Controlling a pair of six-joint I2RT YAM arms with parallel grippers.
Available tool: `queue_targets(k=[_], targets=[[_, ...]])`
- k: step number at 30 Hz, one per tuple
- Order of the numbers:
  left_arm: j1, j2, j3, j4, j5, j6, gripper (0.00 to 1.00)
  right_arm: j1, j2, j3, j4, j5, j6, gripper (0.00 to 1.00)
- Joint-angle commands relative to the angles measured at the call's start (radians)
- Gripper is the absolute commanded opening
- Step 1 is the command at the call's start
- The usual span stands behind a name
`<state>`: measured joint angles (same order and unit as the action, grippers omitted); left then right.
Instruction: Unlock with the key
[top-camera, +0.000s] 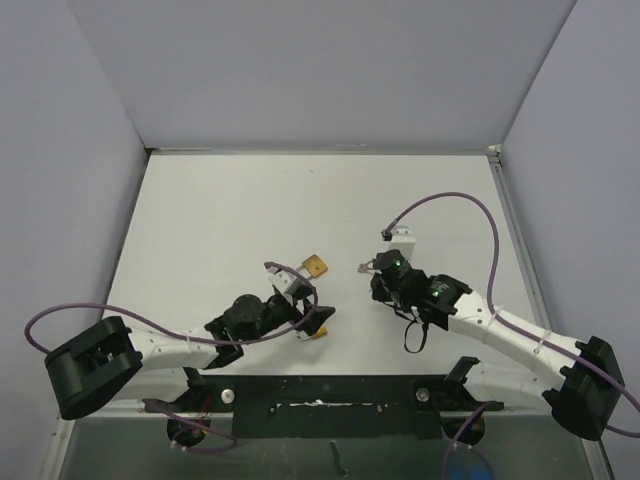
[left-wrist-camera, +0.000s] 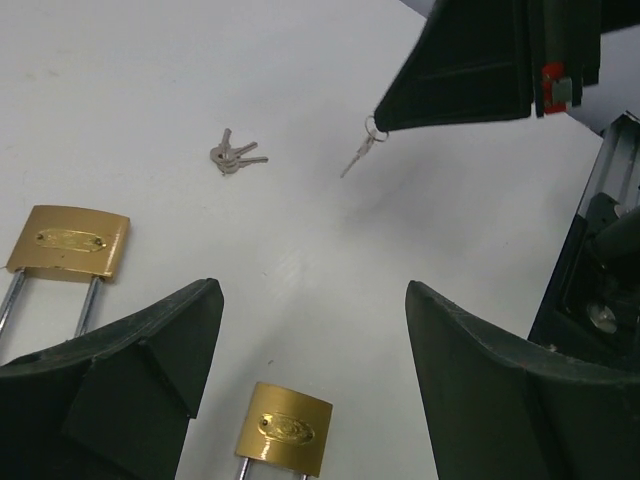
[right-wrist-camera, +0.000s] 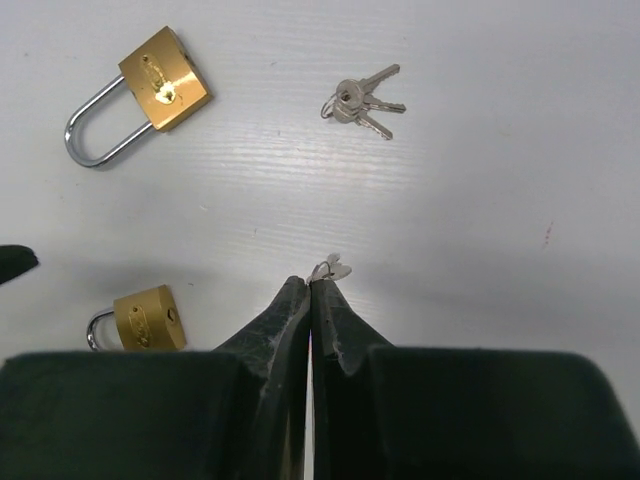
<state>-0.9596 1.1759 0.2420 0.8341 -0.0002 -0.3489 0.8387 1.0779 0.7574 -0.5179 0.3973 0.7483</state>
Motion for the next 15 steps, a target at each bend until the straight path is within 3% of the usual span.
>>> queue_targets(k=[1,5,10,15], targets=[[-0.096,0.074,-0.025,0.272,-0.149,0.146,0.73,0.006,-0.04,0.033,0.073,-0.033,-0.029,0.0],[-0.136,0.194,-0.005,0.366,-0.181,0.212,0.73,0.008,-0.035,0.057,0.083,-0.047,-0.039,0.0],[-0.191,0.391,-0.009,0.696,-0.273,0.304,0.73,0.015,-0.021,0.096,0.089,-0.066,-0.05,0.0],[-0.22,0.574,0.038,0.907,-0.285,0.374,0.72,0.033,-0.018,0.123,0.089,-0.072,-0.059,0.0]])
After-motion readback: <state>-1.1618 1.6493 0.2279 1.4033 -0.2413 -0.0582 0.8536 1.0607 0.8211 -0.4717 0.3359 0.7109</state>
